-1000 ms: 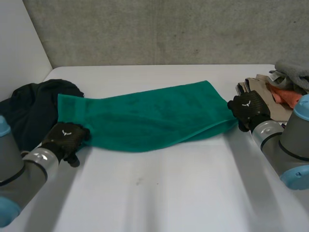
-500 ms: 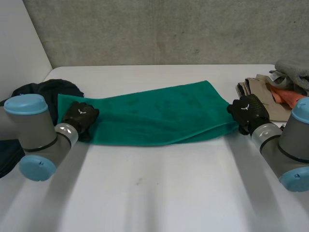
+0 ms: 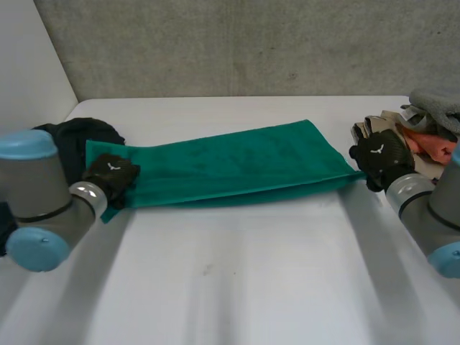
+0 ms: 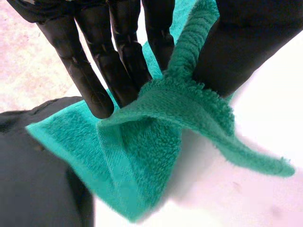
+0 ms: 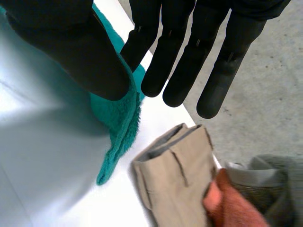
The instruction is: Fold the laundry.
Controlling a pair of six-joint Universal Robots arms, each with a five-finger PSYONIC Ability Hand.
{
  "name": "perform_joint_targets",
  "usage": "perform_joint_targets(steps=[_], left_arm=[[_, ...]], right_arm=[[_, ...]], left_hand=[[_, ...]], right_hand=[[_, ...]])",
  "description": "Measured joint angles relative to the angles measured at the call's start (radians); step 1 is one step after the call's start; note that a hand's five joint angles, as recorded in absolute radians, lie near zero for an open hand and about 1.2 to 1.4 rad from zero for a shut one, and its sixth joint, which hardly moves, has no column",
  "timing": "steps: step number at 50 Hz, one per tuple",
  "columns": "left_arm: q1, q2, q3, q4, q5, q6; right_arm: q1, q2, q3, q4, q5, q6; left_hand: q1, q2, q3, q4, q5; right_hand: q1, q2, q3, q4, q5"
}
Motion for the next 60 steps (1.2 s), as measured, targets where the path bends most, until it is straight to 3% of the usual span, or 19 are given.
perform_joint_targets(steps=[7, 14, 19, 28, 34, 40, 47, 53, 60], left_arm=[[0.027, 0.229, -0.179, -0.208, 0.017, -0.013], [0.086, 0.376, -0.361, -0.462, 0.087, 0.113], [0.114, 0.391, -0.393, -0.479, 0.139, 0.167], [0.091, 0.287, -0.284, -0.324, 0.116, 0.086], [0.021, 0.164, -0.061, -0.194, 0.083, -0.031], [-0.031, 0.104, 0.218, -0.050, 0.067, -0.141], [-0.033, 0.107, 0.527, 0.172, -0.029, -0.413], [-0.020, 0.116, 0.601, 0.130, -0.081, -0.513], [-0.009, 0.109, 0.504, -0.047, -0.058, -0.501]], right_arm=[[-0.062, -0.123, 0.014, 0.290, -0.027, -0.210], [-0.160, -0.206, 0.057, 0.737, -0.055, -0.532], [-0.162, -0.213, 0.060, 0.804, -0.077, -0.579], [-0.089, -0.168, 0.002, 0.654, -0.070, -0.447], [-0.007, -0.072, -0.140, 0.455, -0.050, -0.289], [0.056, 0.012, -0.398, 0.187, 0.036, -0.068], [0.059, -0.028, -0.535, -0.262, 0.108, 0.218], [0.044, -0.074, -0.496, -0.377, 0.049, 0.294], [0.031, -0.068, -0.420, -0.196, -0.032, 0.266]], left_hand=[[0.000, 0.001, 0.003, 0.000, 0.000], [0.000, 0.002, 0.008, 0.001, 0.000], [0.000, 0.003, 0.008, 0.001, 0.000], [0.000, 0.003, 0.008, 0.001, 0.000], [0.000, 0.003, 0.008, 0.001, 0.000], [0.000, 0.003, 0.008, 0.004, 0.000], [0.000, 0.003, 0.008, 0.004, 0.000], [0.000, 0.004, 0.008, 0.004, 0.000], [0.000, 0.005, 0.008, 0.004, 0.012]], right_hand=[[0.000, 0.000, 0.000, 0.000, 0.003], [0.008, 0.000, 0.000, 0.000, 0.005], [0.008, 0.000, 0.000, 0.000, 0.008], [0.008, 0.000, 0.000, 0.000, 0.010], [0.008, 0.000, 0.000, 0.000, 0.010], [0.008, 0.000, 0.000, 0.000, 0.010], [0.012, 0.000, 0.000, 0.000, 0.010], [0.012, 0.000, 0.000, 0.000, 0.010], [0.012, 0.000, 0.000, 0.000, 0.010]])
